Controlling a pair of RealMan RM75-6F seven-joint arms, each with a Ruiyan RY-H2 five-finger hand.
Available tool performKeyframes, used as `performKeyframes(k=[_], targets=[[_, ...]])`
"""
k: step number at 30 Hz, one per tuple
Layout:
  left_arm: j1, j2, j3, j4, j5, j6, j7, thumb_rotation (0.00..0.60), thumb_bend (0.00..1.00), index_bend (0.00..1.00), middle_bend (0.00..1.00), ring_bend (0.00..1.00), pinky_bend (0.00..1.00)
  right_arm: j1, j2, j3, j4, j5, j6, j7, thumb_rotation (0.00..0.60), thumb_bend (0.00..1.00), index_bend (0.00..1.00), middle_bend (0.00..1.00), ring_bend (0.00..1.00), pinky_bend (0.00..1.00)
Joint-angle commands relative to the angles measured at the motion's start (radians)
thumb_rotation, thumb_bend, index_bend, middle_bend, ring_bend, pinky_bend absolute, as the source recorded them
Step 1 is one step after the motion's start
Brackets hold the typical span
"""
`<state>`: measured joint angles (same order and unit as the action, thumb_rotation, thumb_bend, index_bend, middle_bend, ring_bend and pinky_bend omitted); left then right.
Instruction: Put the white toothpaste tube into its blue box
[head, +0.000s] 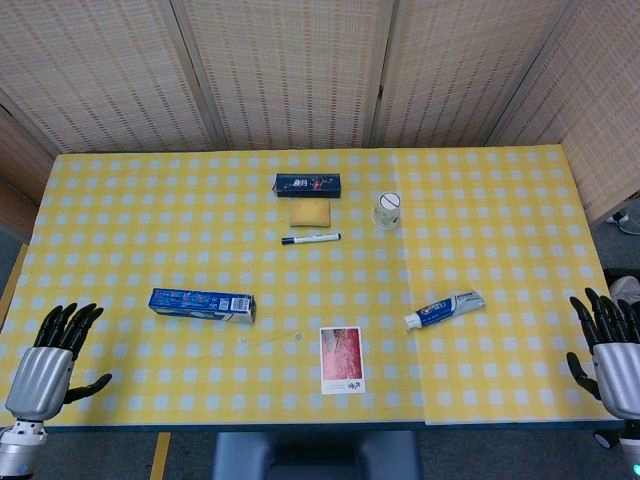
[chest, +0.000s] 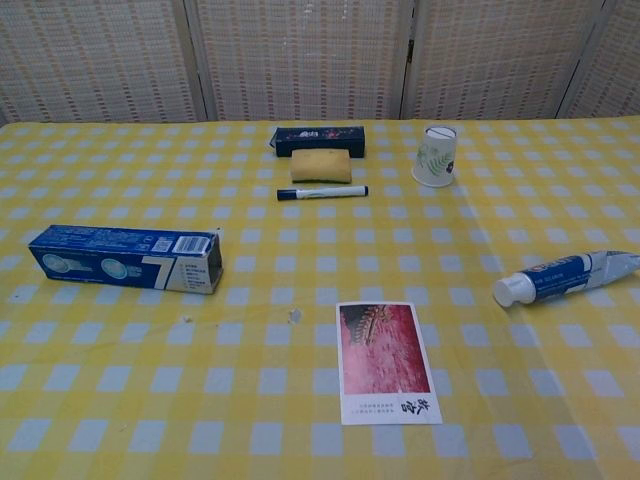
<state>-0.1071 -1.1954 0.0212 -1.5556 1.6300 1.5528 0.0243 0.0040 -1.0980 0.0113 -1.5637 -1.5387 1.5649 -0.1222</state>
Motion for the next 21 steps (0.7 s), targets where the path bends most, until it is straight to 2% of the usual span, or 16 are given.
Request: performKeyframes(k=[1,8,10,13,21], targets=[[0.001,0.004,0.004,-0.001,0.003,-0.005,0.0,0.6,0.15,0.14,0.13,0.01,0.0,0.001,-0.001,0.0,-0.003,-0.004,-0.003,-0.003,0.6,0.43,0.0,0.0,0.0,0.0],[-0.012,-0.01,0.01,0.018,0.048,-0.002,-0.023,0.6,0.15,0.16,0.14,0.02,0.0,-0.006,0.001,-0.008,-0.006,-0.031,0.01,-0.005,0.6,0.43,0.0,0.0,0.0,0.0],[-0.032,-0.028,0.008,0.041,0.073,-0.01,-0.063,0.6,0.15,0.23,0.21,0.07,0.03,-0.008,0.0,-0.01,-0.005,-0.034,0.011,-0.004,0.6,0.43,0.0,0.0,0.0,0.0],[-0.095,-0.035,-0.002,0.052,0.086,-0.091,-0.086,0.6,0.16,0.3,0.33,0.16,0.11,-0.003,-0.004,-0.008,-0.008,-0.03,-0.003,-0.008,0.6,0.43,0.0,0.0,0.0,0.0],[-0.279,-0.073,-0.076,0.073,0.002,-0.364,-0.05,0.6,0.17,0.31,0.36,0.21,0.2,0.021,-0.032,-0.002,-0.023,-0.02,-0.051,-0.081,0.6,0.43,0.0,0.0,0.0,0.0]])
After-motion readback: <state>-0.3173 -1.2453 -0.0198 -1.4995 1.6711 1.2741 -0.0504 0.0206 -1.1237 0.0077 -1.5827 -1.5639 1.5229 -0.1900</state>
